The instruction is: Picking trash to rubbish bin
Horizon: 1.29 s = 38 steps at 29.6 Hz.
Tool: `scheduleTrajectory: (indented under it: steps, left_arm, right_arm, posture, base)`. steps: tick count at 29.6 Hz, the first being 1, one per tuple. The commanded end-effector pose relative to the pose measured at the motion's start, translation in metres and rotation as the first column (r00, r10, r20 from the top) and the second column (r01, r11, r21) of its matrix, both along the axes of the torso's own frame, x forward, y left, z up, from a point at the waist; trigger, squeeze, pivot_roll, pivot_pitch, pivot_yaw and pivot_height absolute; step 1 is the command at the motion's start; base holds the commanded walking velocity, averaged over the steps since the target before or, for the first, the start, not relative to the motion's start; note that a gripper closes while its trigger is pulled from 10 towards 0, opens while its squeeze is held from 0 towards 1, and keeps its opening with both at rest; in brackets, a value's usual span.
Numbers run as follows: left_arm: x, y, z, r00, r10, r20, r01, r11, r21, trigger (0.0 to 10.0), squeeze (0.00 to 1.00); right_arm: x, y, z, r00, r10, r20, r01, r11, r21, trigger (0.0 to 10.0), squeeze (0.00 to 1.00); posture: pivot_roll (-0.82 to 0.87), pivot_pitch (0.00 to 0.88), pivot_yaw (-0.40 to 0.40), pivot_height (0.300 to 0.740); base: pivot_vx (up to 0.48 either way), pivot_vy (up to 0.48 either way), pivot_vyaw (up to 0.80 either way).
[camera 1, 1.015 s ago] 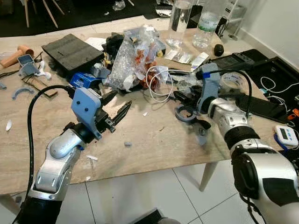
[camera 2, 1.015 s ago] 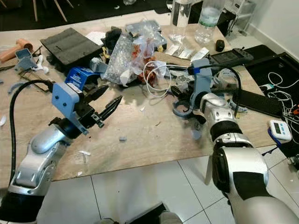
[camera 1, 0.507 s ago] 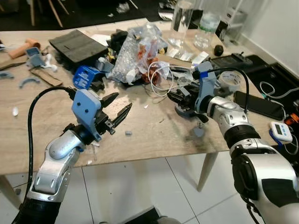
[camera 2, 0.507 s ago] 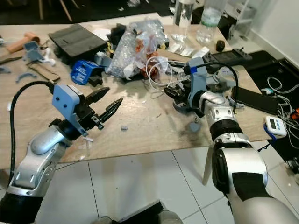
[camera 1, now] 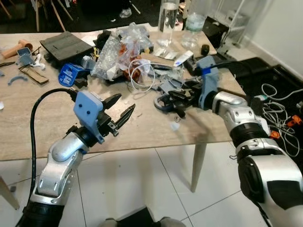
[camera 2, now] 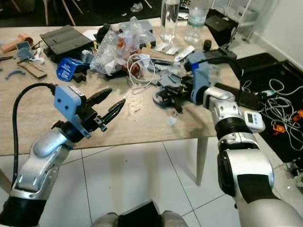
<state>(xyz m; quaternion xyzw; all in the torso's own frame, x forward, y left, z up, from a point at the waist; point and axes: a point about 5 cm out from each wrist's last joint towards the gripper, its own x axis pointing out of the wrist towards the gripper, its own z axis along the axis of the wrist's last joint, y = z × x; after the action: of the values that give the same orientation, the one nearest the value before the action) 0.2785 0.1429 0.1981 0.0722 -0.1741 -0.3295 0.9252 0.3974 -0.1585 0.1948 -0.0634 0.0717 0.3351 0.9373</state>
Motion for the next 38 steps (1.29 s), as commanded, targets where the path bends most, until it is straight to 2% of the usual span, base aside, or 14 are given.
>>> scheduleTrajectory:
  steps: [1, 3, 6, 7, 8, 13, 17, 18, 27, 33, 38]
  left_arm:
    - [-0.001, -0.002, -0.002, 1.000, -0.003, -0.004, 0.003, 1.000, 0.013, 10.0, 0.00]
    - [-0.001, -0.002, -0.003, 1.000, 0.009, -0.009, -0.009, 1.000, 0.029, 10.0, 0.00]
    - [-0.001, -0.001, -0.004, 1.000, 0.016, -0.011, -0.016, 0.999, 0.039, 10.0, 0.00]
    - [0.000, 0.002, -0.007, 0.999, 0.044, -0.016, -0.043, 0.998, 0.052, 10.0, 0.00]
    - [0.000, 0.003, -0.008, 0.998, 0.054, -0.018, -0.053, 0.997, 0.057, 10.0, 0.00]
    - [0.000, 0.007, -0.008, 0.996, 0.084, -0.016, -0.083, 0.995, 0.062, 10.0, 0.00]
    - [-0.002, 0.008, -0.007, 0.996, 0.090, -0.012, -0.089, 0.994, 0.060, 10.0, 0.00]
    - [-0.004, 0.009, -0.006, 0.996, 0.093, -0.012, -0.093, 0.994, 0.056, 10.0, 0.00]
    - [-0.007, 0.012, -0.005, 0.994, 0.105, -0.014, -0.104, 0.993, 0.056, 10.0, 0.00]
    - [-0.010, 0.013, -0.003, 0.994, 0.112, -0.011, -0.111, 0.992, 0.058, 10.0, 0.00]
    - [-0.013, 0.013, -0.003, 0.994, 0.103, -0.022, -0.101, 0.993, 0.060, 10.0, 0.00]
  right_arm:
    - [-0.002, 0.004, -0.006, 0.999, 0.029, -0.021, -0.030, 1.000, -0.011, 10.0, 0.00]
    - [-0.008, 0.014, -0.018, 0.993, 0.097, -0.068, -0.101, 0.994, -0.046, 10.0, 0.00]
    - [-0.009, 0.015, -0.022, 0.991, 0.105, -0.083, -0.111, 0.991, -0.069, 10.0, 0.00]
    - [-0.012, 0.014, -0.030, 0.989, 0.111, -0.099, -0.124, 0.984, -0.131, 10.0, 0.00]
    - [-0.013, 0.014, -0.031, 0.988, 0.113, -0.101, -0.127, 0.981, -0.148, 10.0, 0.00]
    - [-0.011, 0.006, -0.034, 0.997, 0.052, -0.063, -0.067, 0.965, -0.255, 10.0, 0.00]
    - [-0.010, 0.004, -0.033, 0.998, 0.042, -0.039, -0.051, 0.962, -0.268, 10.0, 0.00]
    - [-0.010, 0.006, -0.028, 0.997, 0.071, 0.003, -0.069, 0.966, -0.248, 10.0, 0.00]
    - [-0.011, 0.008, -0.022, 0.994, 0.109, 0.028, -0.102, 0.978, -0.184, 10.0, 0.00]
    - [-0.008, 0.008, -0.016, 0.992, 0.102, 0.069, -0.089, 0.980, -0.179, 10.0, 0.00]
    - [-0.003, 0.006, -0.001, 0.987, 0.094, 0.129, -0.066, 0.977, -0.205, 10.0, 0.00]
  posture:
    - [-0.02, 0.165, -0.045, 0.740]
    - [-0.02, 0.170, -0.047, 0.740]
    - [-0.02, 0.170, -0.047, 0.740]
    - [-0.02, 0.176, -0.047, 0.740]
    - [-0.02, 0.176, -0.047, 0.740]
    - [-0.01, 0.190, -0.040, 0.740]
    - [-0.01, 0.203, -0.032, 0.740]
    - [0.00, 0.214, -0.025, 0.740]
    - [0.02, 0.246, -0.006, 0.740]
    - [0.03, 0.257, 0.003, 0.740]
    - [0.04, 0.263, 0.005, 0.740]
  base:
    - [0.000, 0.000, 0.00]
    - [0.000, 0.000, 0.00]
    - [0.000, 0.000, 0.00]
    - [0.000, 0.000, 0.00]
    - [0.000, 0.000, 0.00]
    - [0.000, 0.000, 0.00]
    - [0.000, 0.000, 0.00]
    - [0.000, 0.000, 0.00]
    - [0.000, 0.000, 0.00]
    - [0.000, 0.000, 0.00]
    - [0.000, 0.000, 0.00]
